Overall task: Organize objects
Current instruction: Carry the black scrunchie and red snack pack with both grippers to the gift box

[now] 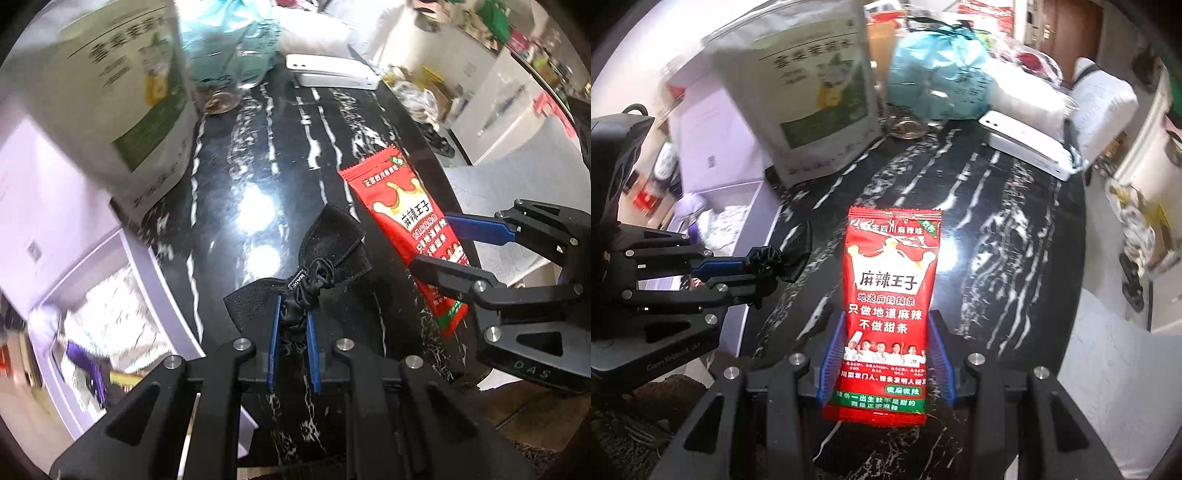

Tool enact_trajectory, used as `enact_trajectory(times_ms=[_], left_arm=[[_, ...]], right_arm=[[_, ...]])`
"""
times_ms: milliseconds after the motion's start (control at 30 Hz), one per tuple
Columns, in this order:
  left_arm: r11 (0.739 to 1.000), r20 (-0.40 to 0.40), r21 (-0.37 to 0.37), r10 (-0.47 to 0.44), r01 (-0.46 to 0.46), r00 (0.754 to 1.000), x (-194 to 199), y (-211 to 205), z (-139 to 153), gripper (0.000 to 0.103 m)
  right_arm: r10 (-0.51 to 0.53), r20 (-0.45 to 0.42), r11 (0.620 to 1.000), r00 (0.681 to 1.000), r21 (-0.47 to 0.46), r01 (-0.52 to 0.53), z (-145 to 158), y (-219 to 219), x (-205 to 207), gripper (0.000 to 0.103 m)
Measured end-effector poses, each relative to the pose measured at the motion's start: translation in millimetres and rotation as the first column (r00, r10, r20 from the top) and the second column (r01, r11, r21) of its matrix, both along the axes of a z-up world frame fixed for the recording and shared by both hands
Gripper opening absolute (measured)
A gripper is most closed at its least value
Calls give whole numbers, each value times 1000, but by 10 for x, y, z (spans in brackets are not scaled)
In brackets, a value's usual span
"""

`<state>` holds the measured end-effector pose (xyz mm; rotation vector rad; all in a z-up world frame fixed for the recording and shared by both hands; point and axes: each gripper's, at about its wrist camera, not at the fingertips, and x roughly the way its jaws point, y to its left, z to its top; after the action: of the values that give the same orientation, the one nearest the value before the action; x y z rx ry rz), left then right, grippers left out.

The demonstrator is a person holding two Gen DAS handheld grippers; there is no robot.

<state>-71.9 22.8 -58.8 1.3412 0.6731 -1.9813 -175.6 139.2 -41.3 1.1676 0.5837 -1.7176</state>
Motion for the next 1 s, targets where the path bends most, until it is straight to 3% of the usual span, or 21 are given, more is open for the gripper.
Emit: enact_trajectory(times_ms=[500,1000], left_arm=[[981,-11,-16,194,-194,981,657,114,45,12],[928,-28,-19,371,-372,928,1336,119,26,12]], right_arm=[[229,-17,973,973,-18,-229,69,-342,518,44],[418,-35,908,908,-22,-419,108,-735,1020,44]])
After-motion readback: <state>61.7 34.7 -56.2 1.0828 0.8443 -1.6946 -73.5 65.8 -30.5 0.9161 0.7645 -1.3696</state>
